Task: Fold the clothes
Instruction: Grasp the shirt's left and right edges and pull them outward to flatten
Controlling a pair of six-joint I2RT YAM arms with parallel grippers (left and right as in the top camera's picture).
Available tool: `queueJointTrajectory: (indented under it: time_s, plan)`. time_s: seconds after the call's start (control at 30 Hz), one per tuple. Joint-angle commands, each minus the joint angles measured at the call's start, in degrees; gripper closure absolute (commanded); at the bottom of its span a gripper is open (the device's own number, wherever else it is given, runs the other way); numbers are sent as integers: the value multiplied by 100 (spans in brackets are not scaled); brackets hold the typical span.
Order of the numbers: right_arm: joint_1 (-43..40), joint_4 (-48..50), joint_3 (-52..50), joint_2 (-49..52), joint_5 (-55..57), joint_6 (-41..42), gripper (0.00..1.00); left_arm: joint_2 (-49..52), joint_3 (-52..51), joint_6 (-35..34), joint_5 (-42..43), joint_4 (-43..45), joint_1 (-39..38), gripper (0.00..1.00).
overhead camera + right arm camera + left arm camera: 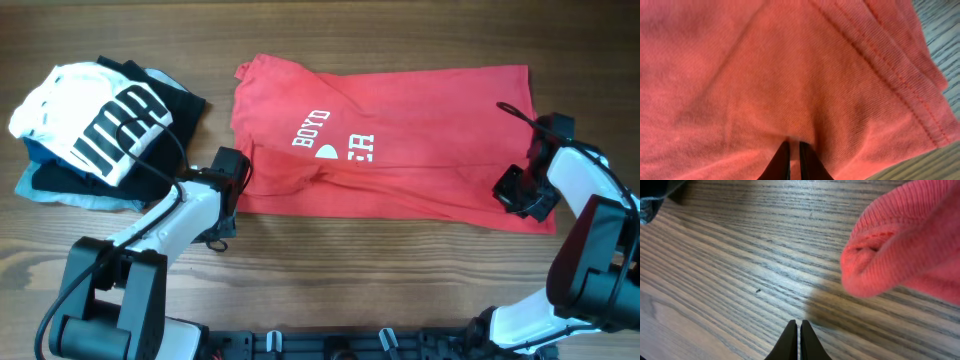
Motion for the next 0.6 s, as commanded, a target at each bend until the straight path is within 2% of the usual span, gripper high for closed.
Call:
queueJointTrajectory:
  time_s: [0.0, 0.07, 0.13, 0.23, 0.37, 0.57]
  plan:
    - [-63, 127, -24, 90, 17, -48, 92, -420, 127, -114, 50, 35, -79, 96]
    - [-63, 96, 118, 9, -85, -57, 92, -846, 247, -114, 52, 166, -216, 96]
    - [-63, 83, 251, -173, -179, -98, 91, -1434, 278, -114, 297, 767, -407, 96]
    - [-63, 289, 341, -450, -437, -304, 88, -1720, 278, -111, 658, 1700, -544, 96]
    - [-63, 778, 339, -525, -1056, -800, 83, -1226, 275, -87, 977, 2435, -544, 96]
    - [-63, 850, 315, -490, -1069, -811, 82, 138, 275, -92, 1764, 3298, -544, 96]
